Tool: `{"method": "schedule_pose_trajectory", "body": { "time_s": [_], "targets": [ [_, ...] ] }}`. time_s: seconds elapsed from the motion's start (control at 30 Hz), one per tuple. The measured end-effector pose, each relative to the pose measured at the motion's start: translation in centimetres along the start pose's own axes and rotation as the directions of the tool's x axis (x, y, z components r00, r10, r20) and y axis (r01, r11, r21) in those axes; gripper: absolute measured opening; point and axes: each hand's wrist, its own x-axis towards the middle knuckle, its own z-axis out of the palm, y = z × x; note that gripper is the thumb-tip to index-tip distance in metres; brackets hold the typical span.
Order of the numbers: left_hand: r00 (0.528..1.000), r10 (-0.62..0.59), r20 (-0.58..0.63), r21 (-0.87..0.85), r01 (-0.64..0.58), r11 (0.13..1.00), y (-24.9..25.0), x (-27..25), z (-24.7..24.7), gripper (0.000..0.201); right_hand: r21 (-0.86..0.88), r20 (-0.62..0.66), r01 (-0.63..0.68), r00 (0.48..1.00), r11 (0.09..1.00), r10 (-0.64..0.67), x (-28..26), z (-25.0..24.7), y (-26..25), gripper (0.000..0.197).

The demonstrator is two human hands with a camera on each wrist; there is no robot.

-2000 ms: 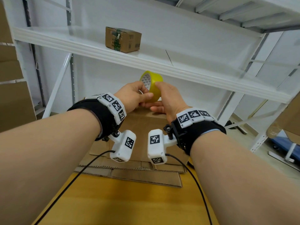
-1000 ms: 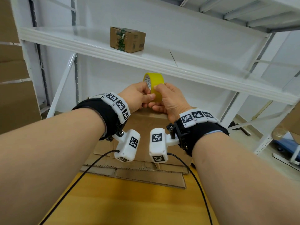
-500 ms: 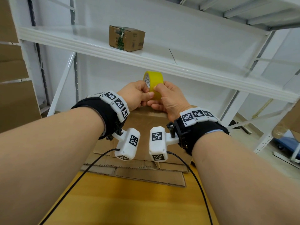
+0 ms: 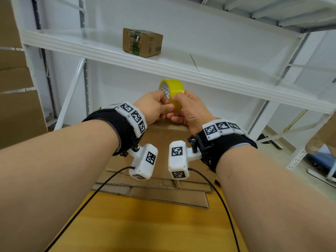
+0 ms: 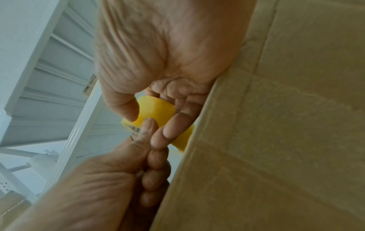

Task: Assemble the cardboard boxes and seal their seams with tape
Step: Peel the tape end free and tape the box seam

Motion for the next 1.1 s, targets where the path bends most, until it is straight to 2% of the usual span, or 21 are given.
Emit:
{"method": "schedule_pose_trajectory", "body": {
  "time_s": [0.13, 0.3, 0.5, 1.1],
  "targets": [
    [1.0, -0.003, -0.002, -0.002, 0.003, 1.0, -0.1, 0.11, -0.04, 0.023, -0.037, 0.007, 0.018, 1.0, 0.999, -0.017, 0.1, 0.04, 0.16, 0.019],
    [1.0, 0.003, -0.014, -0.017, -0.003, 1.0, 0.0, 0.06, -0.06, 0.023, -0.032, 0.01, 0.025, 1.0, 0.999, -0.024, -0.2, -0.03, 0.13, 0.01],
    [1.0, 0.007, -0.006, 0.009, -0.007, 1.0, -0.17, 0.1, -0.08, 0.023, -0.032, -0.008, 0.022, 1.0, 0.999, -0.023, -0.02, 0.15, 0.12, 0.009],
    [1.0, 0.01, -0.023, 0.049, -0.009, 0.999, -0.07, 0.17, -0.14, 0.024, -0.031, -0.003, 0.04, 0.999, 0.999, -0.04, 0.04, 0.1, 0.38, 0.02]
  ]
}}
